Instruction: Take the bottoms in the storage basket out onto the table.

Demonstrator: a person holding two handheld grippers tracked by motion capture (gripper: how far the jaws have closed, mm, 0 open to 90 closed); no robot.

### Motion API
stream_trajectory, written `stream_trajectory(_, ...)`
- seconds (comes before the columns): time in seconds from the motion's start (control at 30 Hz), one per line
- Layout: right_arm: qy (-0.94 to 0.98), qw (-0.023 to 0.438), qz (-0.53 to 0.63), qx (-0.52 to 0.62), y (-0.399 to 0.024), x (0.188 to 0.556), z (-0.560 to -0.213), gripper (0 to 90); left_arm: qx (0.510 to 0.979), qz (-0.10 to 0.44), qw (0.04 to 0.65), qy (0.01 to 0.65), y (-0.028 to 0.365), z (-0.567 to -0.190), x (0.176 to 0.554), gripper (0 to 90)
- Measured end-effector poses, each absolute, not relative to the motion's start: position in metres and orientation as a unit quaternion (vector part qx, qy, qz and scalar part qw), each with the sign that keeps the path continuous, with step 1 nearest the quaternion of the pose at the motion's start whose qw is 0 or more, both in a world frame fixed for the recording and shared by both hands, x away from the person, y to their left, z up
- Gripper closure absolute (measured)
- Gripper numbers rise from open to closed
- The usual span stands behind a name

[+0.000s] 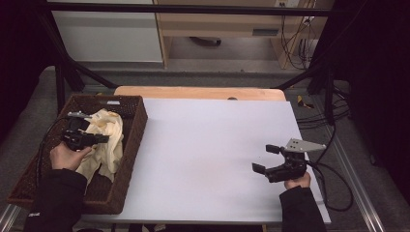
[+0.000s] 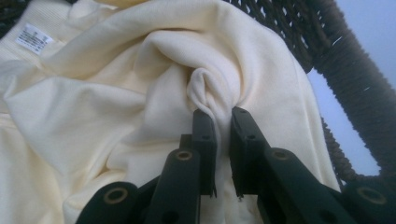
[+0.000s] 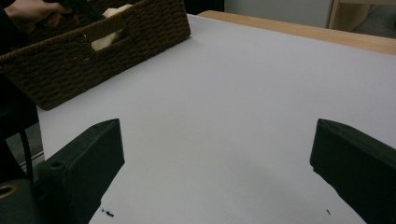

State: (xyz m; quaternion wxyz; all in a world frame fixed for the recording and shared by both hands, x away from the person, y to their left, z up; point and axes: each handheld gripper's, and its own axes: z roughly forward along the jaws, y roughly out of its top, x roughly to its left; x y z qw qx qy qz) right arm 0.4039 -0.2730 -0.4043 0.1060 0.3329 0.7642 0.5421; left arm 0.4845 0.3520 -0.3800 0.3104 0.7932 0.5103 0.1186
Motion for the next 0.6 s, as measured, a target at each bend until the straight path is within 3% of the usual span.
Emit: stream_trajectory(0.6,0.764,0.106,0.542,0.334,-0.2724,0.4041,-0.4048,3.5,0.784,0.151,0.345,0.494,0.3521,-0.3691,0.4735,81.5)
